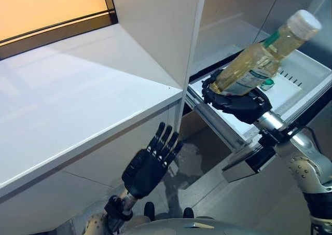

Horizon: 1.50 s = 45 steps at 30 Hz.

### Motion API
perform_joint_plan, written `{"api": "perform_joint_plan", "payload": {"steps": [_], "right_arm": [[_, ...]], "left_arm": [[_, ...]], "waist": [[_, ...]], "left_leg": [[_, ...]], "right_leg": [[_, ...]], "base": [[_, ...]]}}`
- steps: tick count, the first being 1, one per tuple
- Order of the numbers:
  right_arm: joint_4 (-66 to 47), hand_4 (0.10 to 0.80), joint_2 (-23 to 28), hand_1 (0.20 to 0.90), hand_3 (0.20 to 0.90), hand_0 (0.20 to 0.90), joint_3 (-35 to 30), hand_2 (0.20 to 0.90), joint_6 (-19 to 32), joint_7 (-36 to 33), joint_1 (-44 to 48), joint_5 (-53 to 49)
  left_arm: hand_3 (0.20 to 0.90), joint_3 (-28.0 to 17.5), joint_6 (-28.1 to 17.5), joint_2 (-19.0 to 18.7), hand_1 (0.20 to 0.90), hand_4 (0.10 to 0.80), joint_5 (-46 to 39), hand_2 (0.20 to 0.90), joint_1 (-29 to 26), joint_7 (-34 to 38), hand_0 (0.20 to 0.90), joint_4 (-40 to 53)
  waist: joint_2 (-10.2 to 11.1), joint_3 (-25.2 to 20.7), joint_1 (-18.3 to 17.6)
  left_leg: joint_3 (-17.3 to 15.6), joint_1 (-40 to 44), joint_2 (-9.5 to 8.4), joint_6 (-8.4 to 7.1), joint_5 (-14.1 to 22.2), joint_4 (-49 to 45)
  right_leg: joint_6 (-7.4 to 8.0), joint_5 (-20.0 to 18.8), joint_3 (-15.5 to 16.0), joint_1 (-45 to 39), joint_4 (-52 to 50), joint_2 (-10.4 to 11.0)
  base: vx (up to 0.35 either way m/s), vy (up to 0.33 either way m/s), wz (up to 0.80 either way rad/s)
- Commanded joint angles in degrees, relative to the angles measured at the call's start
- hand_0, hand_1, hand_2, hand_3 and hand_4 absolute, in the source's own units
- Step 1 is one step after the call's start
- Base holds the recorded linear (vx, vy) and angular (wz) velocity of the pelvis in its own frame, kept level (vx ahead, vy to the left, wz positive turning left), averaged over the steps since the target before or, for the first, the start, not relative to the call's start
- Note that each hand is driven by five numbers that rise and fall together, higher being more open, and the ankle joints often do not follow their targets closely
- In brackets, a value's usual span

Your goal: Put drinks into fridge and close the fridge

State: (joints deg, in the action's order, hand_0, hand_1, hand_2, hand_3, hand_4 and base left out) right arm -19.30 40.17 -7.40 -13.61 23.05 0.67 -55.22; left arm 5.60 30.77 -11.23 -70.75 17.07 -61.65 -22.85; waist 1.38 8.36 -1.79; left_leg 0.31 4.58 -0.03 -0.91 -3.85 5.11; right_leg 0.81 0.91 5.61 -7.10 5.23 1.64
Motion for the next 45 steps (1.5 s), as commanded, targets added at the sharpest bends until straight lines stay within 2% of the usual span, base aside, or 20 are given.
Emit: {"api": "perform_joint_plan", "payload": {"steps": [1,4,5,6,8,9,10,11,12,16,18,22,27,33,41,45], "right_arm": [[-9.4,0.1,2.3,0.3,0.2,0.3,-8.6,0.3,7.5,4.0,4.3,-7.9],[-8.1,0.1,3.0,0.3,0.2,0.3,-10.8,0.3,8.4,3.2,2.9,-8.2],[-7.9,0.1,3.1,0.3,0.2,0.3,-11.2,0.3,8.5,3.2,2.8,-8.2],[-7.2,0.1,3.6,0.3,0.2,0.3,-12.2,0.3,8.5,3.0,2.1,-8.0],[-6.9,0.1,3.9,0.3,0.2,0.3,-13.2,0.3,8.4,3.2,1.2,-7.8],[-6.4,0.1,3.8,0.3,0.2,0.3,-13.9,0.3,8.2,2.9,0.5,-6.8],[-6.3,0.1,3.7,0.3,0.2,0.3,-13.9,0.3,8.3,2.8,0.4,-6.5],[-5.9,0.1,3.7,0.3,0.2,0.3,-14.2,0.3,8.7,2.6,0.1,-5.2],[-5.8,0.1,3.1,0.3,0.2,0.3,-14.4,0.3,8.6,1.9,-0.1,-4.2],[-4.9,0.1,2.3,0.3,0.2,0.3,-14.9,0.3,9.2,-0.6,-0.5,-0.1],[-3.6,0.1,2.9,0.3,0.2,0.3,-15.8,0.3,11.5,-3.2,-1.4,5.3],[-2.0,0.1,3.6,0.3,0.2,0.3,-17.4,0.3,14.0,-6.9,-2.6,12.4],[-0.3,0.1,5.9,0.3,0.2,0.3,-17.3,0.3,13.2,-11.5,-1.1,17.0],[2.8,0.1,12.1,0.3,0.2,0.3,-15.2,0.3,12.2,-14.8,4.1,23.6],[10.7,0.1,19.8,0.3,0.2,0.3,-9.2,0.3,9.2,-11.9,12.7,26.2],[16.7,0.1,22.0,0.3,0.2,0.3,-2.9,0.3,7.4,-10.0,19.9,26.5]], "left_arm": [[0.9,-0.5,-4.7,0.7,0.9,0.8,6.1,0.9,-0.5,2.2,0.9,-4.6],[0.9,-0.6,-12.1,-0.8,0.9,0.8,13.8,0.9,-1.3,10.5,0.9,-9.8],[0.9,-0.5,-13.2,-1.1,0.9,0.8,14.8,0.9,-1.4,11.9,0.9,-10.2],[0.9,0.4,-15.5,-2.7,0.9,0.8,17.6,0.9,-2.1,17.6,0.9,-11.7],[0.9,0.6,-17.7,-3.6,0.9,0.8,19.5,0.9,-2.8,20.4,0.9,-13.5],[0.9,0.5,-20.1,-4.2,0.9,0.8,23.9,0.9,-3.5,24.0,0.9,-15.8],[0.9,0.5,-20.4,-4.3,0.9,0.8,24.3,0.9,-3.6,24.2,0.9,-16.1],[0.9,0.8,-23.3,-4.5,0.9,0.8,26.9,0.9,-3.9,26.3,0.9,-18.1],[0.9,1.2,-28.1,-4.4,0.9,0.8,31.2,0.9,-4.5,29.7,0.9,-21.3],[0.9,0.7,-33.2,-3.5,0.9,0.8,35.8,0.9,-6.1,37.7,0.9,-26.7],[0.9,-0.1,-36.4,-3.0,0.9,0.8,38.9,0.9,-6.8,42.2,0.9,-30.5],[0.9,-1.0,-37.3,-2.4,0.9,0.8,41.7,0.9,-6.8,46.1,0.9,-33.0],[0.9,-1.0,-37.8,-2.7,0.9,0.8,42.0,0.9,-7.1,47.4,0.9,-35.7],[0.9,-1.6,-38.4,-3.3,0.9,0.8,42.5,0.9,-6.9,49.4,0.9,-38.1],[0.9,-1.5,-37.8,-4.2,0.9,0.8,44.5,0.9,-6.2,50.3,0.9,-39.6],[0.9,-0.9,-37.1,-5.0,0.9,0.8,44.8,0.9,-6.3,50.6,0.9,-39.9]], "waist": [[2.4,-5.4,0.2],[2.7,-5.3,-0.2],[2.7,-5.3,-0.2],[2.7,-5.2,-0.6],[2.6,-5.1,-0.9],[2.6,-4.9,-1.2],[2.6,-4.9,-1.3],[2.6,-4.8,-1.5],[2.7,-4.6,-1.8],[3.2,-4.4,-2.2],[3.6,-4.5,-2.4],[4.0,-4.4,-2.5],[4.5,-4.1,-2.4],[5.2,-4.2,-1.6],[6.9,-4.6,0.4],[7.9,-4.4,1.9]], "left_leg": [[-0.6,1.3,-2.29,1.47,6.3,-0.1],[-0.7,1.0,-2.35,1.67,6.3,-0.1],[-0.8,1.0,-2.33,1.68,6.2,-0.1],[-1.0,0.8,-2.26,1.77,6.1,-0.1],[-1.2,0.8,-2.23,1.91,6.0,-0.1],[-1.5,0.8,-2.2,2.01,6.0,-0.1],[-1.5,0.8,-2.19,2.01,6.0,-0.1],[-1.8,0.9,-2.18,2.11,6.0,-0.1],[-2.1,0.9,-2.11,2.22,6.0,-0.1],[-2.9,1.0,-2.0,2.27,6.2,-0.1],[-3.4,1.0,-1.89,2.14,6.2,-0.1],[-3.8,0.8,-1.75,2.01,6.2,-0.1],[-4.4,0.8,-1.56,2.04,6.4,-0.1],[-4.9,0.8,-1.51,1.91,6.4,-0.1],[-4.1,0.6,-1.48,1.76,6.4,-0.1],[-3.4,0.5,-1.32,1.65,6.3,-0.1]], "right_leg": [[4.26,-3.5,-1.2,2.6,-1.2,1.5],[4.42,-3.2,-1.5,3.3,-2.0,1.6],[4.44,-3.2,-1.5,3.3,-2.1,1.6],[4.53,-3.0,-1.8,3.9,-2.9,1.6],[4.59,-2.9,-2.1,4.3,-3.5,1.5],[4.69,-2.7,-2.3,4.5,-4.0,1.5],[4.7,-2.7,-2.3,4.6,-4.0,1.5],[4.69,-2.7,-2.5,4.7,-4.2,1.4],[4.76,-2.5,-2.7,4.8,-4.5,1.3],[4.94,-2.5,-3.0,4.9,-4.5,1.1],[5.02,-2.6,-2.9,4.9,-4.4,1.0],[5.04,-2.5,-3.0,5.0,-4.4,0.8],[5.13,-2.7,-2.9,5.1,-4.3,0.7],[5.1,-3.2,-3.0,4.7,-3.4,0.4],[5.15,-3.8,-2.8,4.3,-2.0,0.0],[5.06,-4.0,-2.0,3.9,-1.5,-0.2]], "base": [[-0.016,0.029,-0.11],[-0.018,0.028,-0.05],[-0.02,0.032,-0.03],[-0.018,0.03,-0.03],[-0.018,0.039,-0.07],[-0.013,0.034,-0.14],[-0.01,0.041,-0.2],[-0.005,0.033,-0.16],[-0.004,0.033,-0.12],[0.003,0.009,-0.14],[0.026,0.0,-0.08],[0.0,0.0,0.0],[0.019,-0.014,-0.05],[0.049,-0.016,-0.03],[0.049,-0.039,-0.05],[0.057,-0.051,0.02]]}}
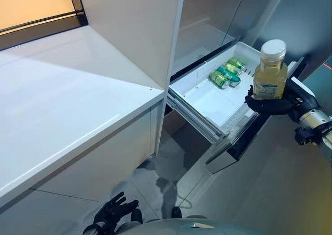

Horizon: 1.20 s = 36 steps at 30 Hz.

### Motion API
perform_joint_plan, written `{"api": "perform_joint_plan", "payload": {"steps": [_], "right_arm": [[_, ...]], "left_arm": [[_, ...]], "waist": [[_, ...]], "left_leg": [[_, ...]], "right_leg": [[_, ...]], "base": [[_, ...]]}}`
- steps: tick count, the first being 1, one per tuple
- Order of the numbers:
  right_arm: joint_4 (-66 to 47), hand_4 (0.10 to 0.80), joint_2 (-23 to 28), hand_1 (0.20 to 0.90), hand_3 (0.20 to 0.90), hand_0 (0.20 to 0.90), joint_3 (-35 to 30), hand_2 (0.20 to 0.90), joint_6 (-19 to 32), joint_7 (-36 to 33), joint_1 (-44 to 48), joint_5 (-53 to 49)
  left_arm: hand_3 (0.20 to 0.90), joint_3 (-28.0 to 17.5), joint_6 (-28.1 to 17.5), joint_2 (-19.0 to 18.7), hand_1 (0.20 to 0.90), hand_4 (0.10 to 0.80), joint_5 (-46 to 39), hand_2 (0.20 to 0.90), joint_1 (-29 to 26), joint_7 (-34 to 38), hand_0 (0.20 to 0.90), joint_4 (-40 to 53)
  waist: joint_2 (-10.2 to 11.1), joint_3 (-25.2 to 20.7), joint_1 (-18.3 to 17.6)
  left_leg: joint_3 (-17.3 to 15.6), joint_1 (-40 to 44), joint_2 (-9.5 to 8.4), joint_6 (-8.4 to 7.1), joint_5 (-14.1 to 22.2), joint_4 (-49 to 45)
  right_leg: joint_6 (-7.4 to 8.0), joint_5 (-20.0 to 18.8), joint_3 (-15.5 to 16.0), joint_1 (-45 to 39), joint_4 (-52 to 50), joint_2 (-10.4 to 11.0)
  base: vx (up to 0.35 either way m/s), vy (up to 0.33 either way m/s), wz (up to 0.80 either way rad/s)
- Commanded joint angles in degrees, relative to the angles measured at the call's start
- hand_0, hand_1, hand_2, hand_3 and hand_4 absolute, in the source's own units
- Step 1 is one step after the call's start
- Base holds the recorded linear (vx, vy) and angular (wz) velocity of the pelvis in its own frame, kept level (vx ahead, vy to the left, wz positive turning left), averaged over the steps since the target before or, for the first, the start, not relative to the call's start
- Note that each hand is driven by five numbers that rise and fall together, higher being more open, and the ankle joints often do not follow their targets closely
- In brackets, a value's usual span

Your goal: Put drinks into fridge and close the fridge

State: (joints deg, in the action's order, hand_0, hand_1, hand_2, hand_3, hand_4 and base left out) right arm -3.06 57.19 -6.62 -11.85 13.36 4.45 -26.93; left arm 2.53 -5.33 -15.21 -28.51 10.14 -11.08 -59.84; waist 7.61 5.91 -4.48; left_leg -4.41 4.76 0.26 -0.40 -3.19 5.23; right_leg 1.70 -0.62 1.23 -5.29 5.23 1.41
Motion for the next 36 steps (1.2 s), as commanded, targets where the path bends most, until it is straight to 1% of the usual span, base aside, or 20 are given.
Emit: {"api": "perform_joint_plan", "payload": {"steps": [1,3,4,5,11,18,21,24,26,28,31,36], "right_arm": [[1.8,0.1,5.2,0.3,0.2,0.3,-2.3,0.3,5.3,0.1,18.0,-2.0],[4.0,0.1,5.2,0.3,0.2,0.3,0.0,0.3,4.6,0.4,20.8,-1.6],[6.7,0.1,5.2,0.3,0.2,0.3,2.2,0.3,3.5,0.9,23.8,-1.3],[6.8,0.1,5.3,0.3,0.2,0.3,2.5,0.3,3.6,0.9,24.1,-1.3],[19.3,0.1,5.1,0.3,0.2,0.3,10.4,0.3,-0.4,3.0,33.6,0.4],[34.8,0.1,4.1,0.3,0.2,0.3,17.7,0.3,-2.8,6.0,39.5,2.4],[40.2,0.1,3.4,0.3,0.2,0.3,19.8,0.3,-4.4,6.7,40.6,3.3],[46.8,0.1,2.2,0.3,0.2,0.3,21.7,0.3,-4.9,8.0,42.5,5.2],[49.1,0.1,1.9,0.3,0.2,0.3,22.0,0.3,-6.4,9.1,43.0,6.3],[52.0,0.1,1.5,0.3,0.2,0.3,22.2,0.3,-6.1,10.1,43.1,8.0],[55.1,0.1,0.6,0.3,0.2,0.3,22.1,0.3,-6.8,11.5,42.7,9.9],[60.4,0.1,-0.9,0.3,0.2,0.3,23.7,0.3,-6.0,12.0,43.0,12.4]], "left_arm": [[0.9,2.2,-0.8,-1.2,0.9,0.8,2.7,0.9,0.7,0.0,0.9,-3.0],[0.9,2.2,-0.6,-1.4,0.9,0.8,3.0,0.9,0.8,0.1,0.9,-3.1],[0.9,2.2,-0.4,-1.6,0.9,0.8,3.2,0.9,1.0,0.2,0.9,-3.3],[0.9,2.1,-0.4,-1.6,0.9,0.8,3.2,0.9,1.0,0.2,0.9,-3.3],[0.9,1.5,1.0,-2.9,0.9,0.8,4.4,0.9,1.2,0.7,0.9,-3.8],[0.9,1.0,1.0,-4.4,0.9,0.8,6.3,0.9,1.8,0.3,0.9,-4.5],[0.9,0.9,1.1,-5.0,0.9,0.8,6.6,0.9,1.4,0.1,0.9,-4.6],[0.9,1.6,2.8,-5.5,0.9,0.8,6.5,0.9,0.1,0.7,0.9,-3.7],[0.9,1.9,3.6,-5.8,0.9,0.8,6.3,0.9,-0.2,1.1,0.9,-3.2],[0.9,2.2,4.2,-6.1,0.9,0.8,6.0,0.9,-0.6,1.3,0.9,-2.6],[0.9,2.5,5.4,-6.9,0.9,0.8,5.8,0.9,-1.2,1.6,0.9,-1.4],[0.9,3.0,6.8,-8.3,0.9,0.8,5.4,0.9,-2.4,1.6,0.9,0.3]], "waist": [[1.8,-2.0,4.9],[2.1,-2.0,5.5],[2.4,-2.0,6.2],[2.4,-2.0,6.1],[3.3,-1.6,8.6],[4.0,-0.4,11.6],[4.1,0.2,12.5],[4.2,0.9,13.2],[4.1,1.3,13.5],[4.0,1.7,13.8],[3.9,2.9,14.4],[3.7,5.2,15.4]], "left_leg": [[1.5,0.3,-1.58,1.12,5.6,-0.2],[1.8,0.2,-1.55,1.09,5.6,-0.2],[2.1,0.2,-1.53,1.03,5.5,-0.2],[2.1,0.2,-1.53,1.03,5.5,-0.2],[3.1,0.0,-1.37,0.89,5.3,-0.3],[4.9,-0.4,-1.28,0.7,5.0,-0.4],[5.4,-0.7,-1.23,0.69,4.8,-0.5],[5.9,-1.0,-1.14,0.71,4.7,-0.6],[6.1,-1.1,-1.07,0.72,4.6,-0.7],[6.3,-1.5,-1.03,0.76,4.4,-0.7],[6.7,-2.1,-0.96,0.81,4.1,-1.0],[7.3,-3.4,-0.9,0.94,3.5,-1.1]], "right_leg": [[4.14,-2.5,2.5,2.0,-1.4,0.0],[4.1,-2.6,2.7,1.9,-1.2,0.0],[4.03,-2.5,3.1,1.8,-1.1,-0.1],[4.03,-2.5,3.1,1.8,-1.1,-0.1],[3.71,-2.2,4.1,1.2,-0.9,-0.3],[3.35,-2.1,5.4,0.6,-0.7,-0.3],[3.24,-2.1,5.8,0.7,-0.7,-0.3],[3.08,-2.1,6.0,0.7,-0.8,-0.5],[3.05,-2.2,6.1,0.8,-0.8,-0.5],[3.02,-2.3,6.2,1.0,-0.9,-0.6],[2.93,-2.5,6.4,1.4,-1.1,-0.5],[2.89,-2.9,6.9,2.5,-1.5,-0.5]], "base": [[0.071,-0.045,0.08],[0.075,-0.047,0.08],[0.071,-0.043,0.09],[0.083,-0.044,0.08],[0.087,-0.045,0.1],[0.079,-0.048,0.13],[0.051,-0.04,0.08],[0.049,-0.036,0.12],[0.034,-0.034,0.11],[0.009,-0.034,0.07],[-0.015,-0.042,0.03],[-0.06,-0.047,0.04]]}}
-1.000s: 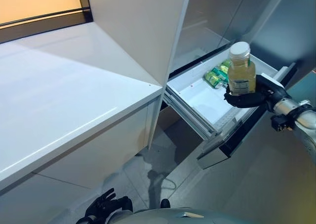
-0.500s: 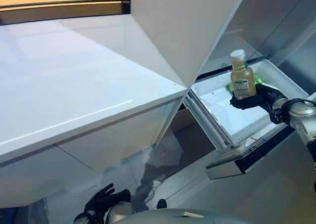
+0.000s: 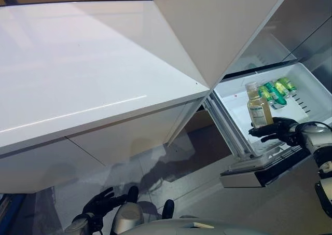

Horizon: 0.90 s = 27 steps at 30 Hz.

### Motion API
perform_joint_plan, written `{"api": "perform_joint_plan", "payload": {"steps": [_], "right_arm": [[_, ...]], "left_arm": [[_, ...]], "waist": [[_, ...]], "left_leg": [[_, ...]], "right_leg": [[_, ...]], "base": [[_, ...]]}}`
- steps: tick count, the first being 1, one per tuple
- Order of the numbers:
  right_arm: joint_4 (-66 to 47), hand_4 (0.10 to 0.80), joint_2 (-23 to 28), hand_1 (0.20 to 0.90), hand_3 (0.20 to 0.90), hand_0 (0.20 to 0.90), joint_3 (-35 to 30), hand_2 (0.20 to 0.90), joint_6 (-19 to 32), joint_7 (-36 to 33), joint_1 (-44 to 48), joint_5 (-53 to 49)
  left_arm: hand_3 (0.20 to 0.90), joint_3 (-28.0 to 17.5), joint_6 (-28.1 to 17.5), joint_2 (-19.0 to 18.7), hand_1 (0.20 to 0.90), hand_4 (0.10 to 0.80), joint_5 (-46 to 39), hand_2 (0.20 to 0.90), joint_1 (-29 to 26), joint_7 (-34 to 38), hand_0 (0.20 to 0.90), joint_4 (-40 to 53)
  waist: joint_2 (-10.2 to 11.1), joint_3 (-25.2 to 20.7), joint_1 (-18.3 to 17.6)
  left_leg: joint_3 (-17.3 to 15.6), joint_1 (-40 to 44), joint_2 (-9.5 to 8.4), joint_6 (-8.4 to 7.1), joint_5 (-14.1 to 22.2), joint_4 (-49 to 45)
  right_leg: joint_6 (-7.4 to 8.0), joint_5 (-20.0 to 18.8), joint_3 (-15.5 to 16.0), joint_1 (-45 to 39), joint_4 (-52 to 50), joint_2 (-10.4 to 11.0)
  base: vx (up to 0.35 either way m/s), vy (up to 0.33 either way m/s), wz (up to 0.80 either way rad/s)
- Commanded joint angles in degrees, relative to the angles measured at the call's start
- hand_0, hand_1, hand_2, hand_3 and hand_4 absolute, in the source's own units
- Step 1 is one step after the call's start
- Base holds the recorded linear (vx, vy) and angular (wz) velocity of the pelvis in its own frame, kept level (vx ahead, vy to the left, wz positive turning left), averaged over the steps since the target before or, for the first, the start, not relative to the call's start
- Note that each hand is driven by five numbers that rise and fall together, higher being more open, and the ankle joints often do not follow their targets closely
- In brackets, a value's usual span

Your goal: Put drinks into fridge and close the fridge

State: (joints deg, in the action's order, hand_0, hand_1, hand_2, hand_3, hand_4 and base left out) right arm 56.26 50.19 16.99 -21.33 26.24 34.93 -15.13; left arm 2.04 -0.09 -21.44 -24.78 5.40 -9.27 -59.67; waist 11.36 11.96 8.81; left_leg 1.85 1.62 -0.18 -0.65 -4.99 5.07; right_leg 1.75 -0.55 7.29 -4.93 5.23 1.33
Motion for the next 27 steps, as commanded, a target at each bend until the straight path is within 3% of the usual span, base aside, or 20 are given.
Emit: {"api": "perform_joint_plan", "payload": {"steps": [1,15,24,27], "right_arm": [[1.9,0.1,6.0,0.3,0.2,0.3,0.2,0.3,3.7,-0.6,12.9,1.3],[7.9,0.1,3.4,0.3,0.2,0.3,1.5,0.3,4.0,-0.7,16.7,1.4],[9.4,0.1,0.9,0.3,0.2,0.3,2.5,0.3,0.0,-7.2,20.5,-1.7],[9.9,0.1,0.2,0.3,0.2,0.3,2.7,0.3,-2.3,-7.9,22.1,-0.2]], "left_arm": [[0.9,3.7,1.6,-2.4,0.9,0.8,1.6,0.9,2.2,-0.3,0.9,0.4],[0.9,2.8,2.2,-4.2,0.9,0.8,-0.8,0.9,1.3,2.1,0.9,3.0],[0.9,3.1,2.7,-5.4,0.9,0.8,-4.5,0.9,-0.4,2.8,0.9,5.0],[0.9,3.6,5.6,-5.9,0.9,0.8,-5.8,0.9,-0.8,4.7,0.9,8.0]], "waist": [[-0.1,-0.5,2.4],[-0.9,3.3,4.9],[-2.7,7.5,5.9],[-3.3,7.7,6.2]], "left_leg": [[1.2,-0.5,-0.45,1.18,5.2,-1.0],[3.2,-3.3,-0.94,1.03,4.2,-1.5],[4.7,-7.9,-1.56,0.94,2.9,-1.7],[4.8,-9.0,-1.77,0.76,2.5,-1.7]], "right_leg": [[2.84,-3.0,1.0,2.2,-1.5,-0.4],[2.62,-3.3,2.4,4.2,-2.2,-0.2],[2.32,-3.8,2.4,8.4,-2.7,-0.3],[2.22,-3.8,2.8,9.2,-2.7,0.0]], "base": [[-0.044,-0.037,0.01],[0.009,-0.022,0.07],[-0.036,-0.022,0.09],[-0.003,0.005,0.04]]}}
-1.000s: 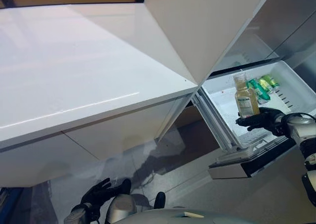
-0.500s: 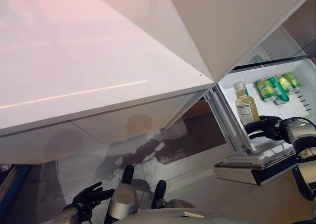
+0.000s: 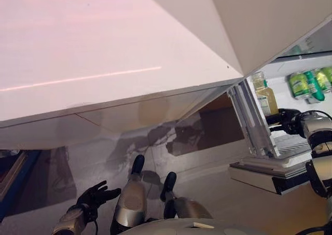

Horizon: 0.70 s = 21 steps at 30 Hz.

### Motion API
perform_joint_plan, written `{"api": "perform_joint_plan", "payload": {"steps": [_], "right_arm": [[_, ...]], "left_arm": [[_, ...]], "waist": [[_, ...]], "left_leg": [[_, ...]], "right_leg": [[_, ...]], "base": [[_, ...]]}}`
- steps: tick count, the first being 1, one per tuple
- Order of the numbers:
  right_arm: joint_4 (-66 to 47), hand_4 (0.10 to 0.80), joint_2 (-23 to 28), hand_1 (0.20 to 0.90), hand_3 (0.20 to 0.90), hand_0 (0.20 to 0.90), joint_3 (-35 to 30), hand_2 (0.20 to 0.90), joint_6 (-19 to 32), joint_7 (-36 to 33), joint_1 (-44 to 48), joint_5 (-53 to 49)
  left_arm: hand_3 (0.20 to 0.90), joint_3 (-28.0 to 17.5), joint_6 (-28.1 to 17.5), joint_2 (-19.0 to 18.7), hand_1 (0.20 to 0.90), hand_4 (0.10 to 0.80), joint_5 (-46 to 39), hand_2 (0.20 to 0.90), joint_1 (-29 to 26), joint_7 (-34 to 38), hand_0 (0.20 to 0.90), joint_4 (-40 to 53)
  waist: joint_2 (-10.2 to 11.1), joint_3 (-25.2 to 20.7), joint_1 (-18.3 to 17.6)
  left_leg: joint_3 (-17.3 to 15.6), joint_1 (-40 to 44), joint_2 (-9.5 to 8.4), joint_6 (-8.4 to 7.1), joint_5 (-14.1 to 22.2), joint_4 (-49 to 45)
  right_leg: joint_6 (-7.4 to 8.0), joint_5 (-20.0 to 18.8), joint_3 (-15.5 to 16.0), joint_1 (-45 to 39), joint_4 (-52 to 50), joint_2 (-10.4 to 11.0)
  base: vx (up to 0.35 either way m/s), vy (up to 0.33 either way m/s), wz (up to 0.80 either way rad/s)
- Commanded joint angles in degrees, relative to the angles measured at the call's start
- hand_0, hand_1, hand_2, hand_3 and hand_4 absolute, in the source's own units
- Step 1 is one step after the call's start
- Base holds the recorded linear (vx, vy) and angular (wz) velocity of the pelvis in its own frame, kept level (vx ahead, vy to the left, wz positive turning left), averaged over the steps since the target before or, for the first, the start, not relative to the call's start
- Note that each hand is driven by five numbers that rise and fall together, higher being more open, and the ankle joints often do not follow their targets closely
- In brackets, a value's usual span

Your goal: Put drinks into fridge and close the fridge

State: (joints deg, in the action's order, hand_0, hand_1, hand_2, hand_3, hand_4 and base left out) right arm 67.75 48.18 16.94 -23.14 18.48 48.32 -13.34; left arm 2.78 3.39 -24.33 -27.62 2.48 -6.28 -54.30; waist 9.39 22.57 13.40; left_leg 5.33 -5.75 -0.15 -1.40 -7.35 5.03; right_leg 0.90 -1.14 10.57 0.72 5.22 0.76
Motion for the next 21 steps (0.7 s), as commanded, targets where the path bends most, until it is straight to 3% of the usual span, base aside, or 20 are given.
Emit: {"api": "perform_joint_plan", "payload": {"steps": [1,8,21], "right_arm": [[-1.4,0.1,2.3,0.3,0.2,0.3,2.7,0.3,-0.8,0.1,8.9,-1.5],[1.2,0.1,3.3,0.3,0.2,0.3,4.8,0.3,-5.0,5.6,11.7,4.2],[3.6,0.1,1.9,0.3,0.2,0.3,6.7,0.3,-8.6,7.0,13.2,7.3]], "left_arm": [[0.9,2.8,2.4,-3.1,0.9,0.8,-3.0,0.9,1.9,1.8,0.9,2.8],[0.9,2.7,7.2,-4.3,0.9,0.8,-4.8,0.9,-2.1,3.4,0.9,3.9],[0.9,3.7,8.2,-4.2,0.9,0.8,-4.6,0.9,-5.6,2.8,0.9,2.6]], "waist": [[-1.3,-2.9,1.6],[-2.1,-2.8,1.0],[-3.0,-1.5,1.0]], "left_leg": [[1.3,-1.7,-1.8,1.51,4.9,-1.7],[1.5,-3.3,-2.06,1.51,4.5,-1.8],[1.0,-4.7,-2.45,1.55,4.2,-2.6]], "right_leg": [[3.04,-3.2,-0.5,3.7,-2.7,0.6],[2.7,-3.2,-0.6,5.8,-3.4,0.8],[2.44,-3.0,0.1,7.1,-4.1,1.3]], "base": [[0.032,-0.027,0.06],[0.013,0.015,0.04],[-0.001,0.001,0.0]]}}
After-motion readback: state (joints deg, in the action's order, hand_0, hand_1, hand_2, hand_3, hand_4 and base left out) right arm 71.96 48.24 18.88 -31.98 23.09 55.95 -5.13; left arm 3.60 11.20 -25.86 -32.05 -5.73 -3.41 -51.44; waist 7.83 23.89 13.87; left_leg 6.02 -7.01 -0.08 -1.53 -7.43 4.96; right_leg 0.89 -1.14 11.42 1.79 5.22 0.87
